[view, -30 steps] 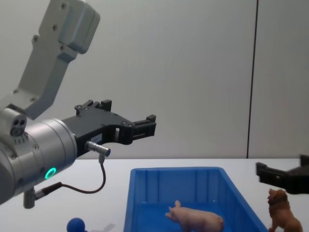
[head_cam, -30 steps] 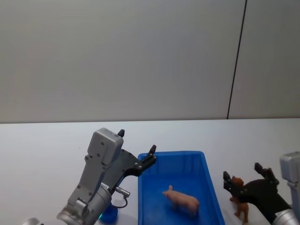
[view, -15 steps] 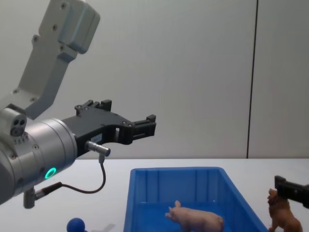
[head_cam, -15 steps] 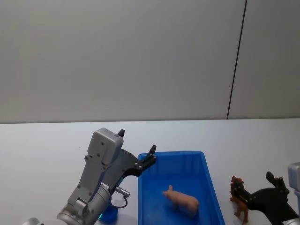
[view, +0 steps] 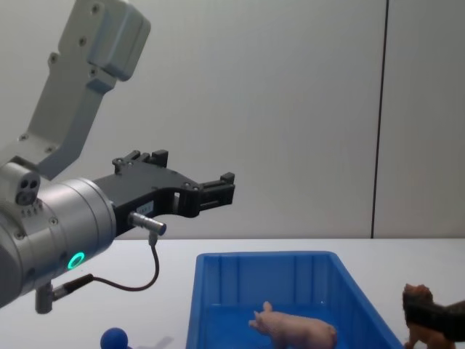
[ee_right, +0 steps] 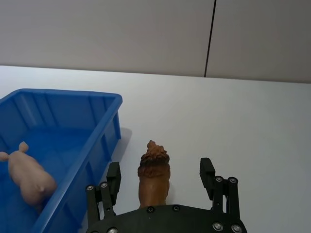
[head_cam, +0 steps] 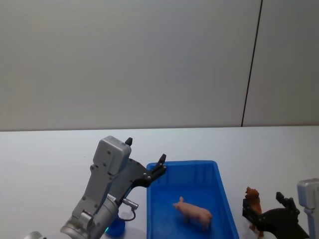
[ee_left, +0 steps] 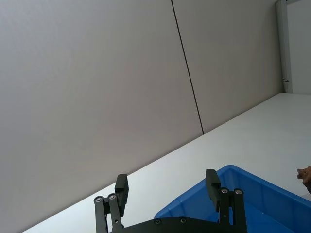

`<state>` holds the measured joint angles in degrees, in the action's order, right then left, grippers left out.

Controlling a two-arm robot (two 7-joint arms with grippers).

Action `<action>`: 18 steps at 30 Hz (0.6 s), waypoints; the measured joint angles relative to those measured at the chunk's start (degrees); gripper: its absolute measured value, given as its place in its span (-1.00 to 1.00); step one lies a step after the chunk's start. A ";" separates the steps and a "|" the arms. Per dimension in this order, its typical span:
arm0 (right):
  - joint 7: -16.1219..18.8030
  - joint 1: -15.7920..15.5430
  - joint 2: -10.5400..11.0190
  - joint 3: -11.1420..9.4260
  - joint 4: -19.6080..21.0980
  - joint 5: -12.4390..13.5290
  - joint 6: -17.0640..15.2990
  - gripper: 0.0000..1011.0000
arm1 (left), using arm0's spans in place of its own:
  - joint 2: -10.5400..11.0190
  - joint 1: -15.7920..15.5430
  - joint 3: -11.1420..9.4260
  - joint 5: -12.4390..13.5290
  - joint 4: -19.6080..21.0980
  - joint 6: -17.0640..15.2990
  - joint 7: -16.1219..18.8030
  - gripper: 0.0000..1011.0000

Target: Pick up the two dolls from the table and place them into the box.

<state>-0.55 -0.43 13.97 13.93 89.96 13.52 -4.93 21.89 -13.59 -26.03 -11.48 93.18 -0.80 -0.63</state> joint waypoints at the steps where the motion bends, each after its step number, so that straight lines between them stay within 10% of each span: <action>1: 0.10 0.09 -0.11 0.04 -0.20 0.00 -0.08 0.98 | 0.00 0.00 0.00 0.00 0.00 0.00 0.00 0.98; 18: 1.85 0.78 -1.53 0.70 -2.65 0.98 -3.22 0.50 | 0.00 0.00 0.00 0.00 0.00 0.00 0.00 0.98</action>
<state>1.29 0.34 12.43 14.63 87.31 14.50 -8.15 21.89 -13.59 -26.02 -11.48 93.18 -0.79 -0.62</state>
